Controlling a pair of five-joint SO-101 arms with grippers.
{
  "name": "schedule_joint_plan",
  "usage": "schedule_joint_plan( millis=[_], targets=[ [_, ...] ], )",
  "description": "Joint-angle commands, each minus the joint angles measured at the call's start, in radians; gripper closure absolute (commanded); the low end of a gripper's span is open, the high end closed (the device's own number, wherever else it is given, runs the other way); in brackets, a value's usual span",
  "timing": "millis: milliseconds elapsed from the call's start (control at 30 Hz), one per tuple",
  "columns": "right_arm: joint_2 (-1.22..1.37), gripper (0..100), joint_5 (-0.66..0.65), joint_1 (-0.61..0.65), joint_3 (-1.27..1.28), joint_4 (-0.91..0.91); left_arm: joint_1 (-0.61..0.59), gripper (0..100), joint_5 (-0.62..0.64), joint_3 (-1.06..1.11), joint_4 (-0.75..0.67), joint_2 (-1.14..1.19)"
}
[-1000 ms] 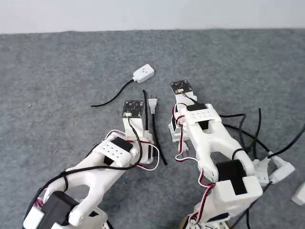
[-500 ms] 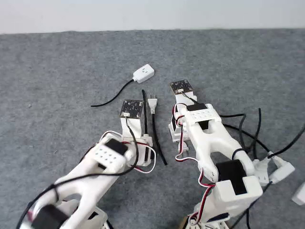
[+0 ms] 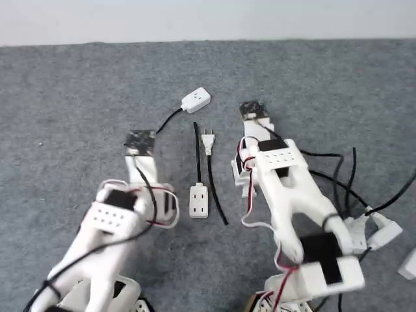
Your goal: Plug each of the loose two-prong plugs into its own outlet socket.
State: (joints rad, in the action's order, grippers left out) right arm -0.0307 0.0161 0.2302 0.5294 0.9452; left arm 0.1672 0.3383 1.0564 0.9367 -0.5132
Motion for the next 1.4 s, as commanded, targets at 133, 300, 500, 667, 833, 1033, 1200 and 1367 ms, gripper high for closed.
schedule_joint_plan(
  millis=[133, 300, 500, 667, 833, 1033, 1200, 1367],
  targets=[
    [-0.386, 99.1, -0.060, 0.120, 0.115, -0.010, -0.118, 82, -0.107, -0.280, 0.002, 0.439],
    [-0.578, 99.1, -0.278, 0.157, 0.173, -0.012, -0.141, 93, -0.213, -0.438, 0.137, 0.589],
    [-0.693, 99.1, -0.278, 0.269, 0.187, -0.005, -0.068, 99, -0.512, -0.458, 0.253, 0.591],
    [-0.694, 99.1, -0.226, 0.371, 0.233, -0.001, -0.020, 99, -0.703, -0.398, 0.279, 0.531],
    [-0.693, 99.1, -0.207, 0.381, 0.262, -0.022, 0.043, 99, -0.756, -0.262, 0.222, 0.385],
    [-0.693, 99.1, -0.206, 0.381, 0.305, -0.065, 0.121, 99, -0.816, -0.091, 0.178, 0.172],
    [-0.694, 99.1, -0.206, 0.381, 0.305, -0.064, 0.141, 98, -0.813, -0.024, 0.158, 0.063],
    [-0.693, 99.1, -0.135, 0.375, 0.321, -0.104, 0.084, 98, -0.698, -0.010, 0.092, 0.048]
  ],
)
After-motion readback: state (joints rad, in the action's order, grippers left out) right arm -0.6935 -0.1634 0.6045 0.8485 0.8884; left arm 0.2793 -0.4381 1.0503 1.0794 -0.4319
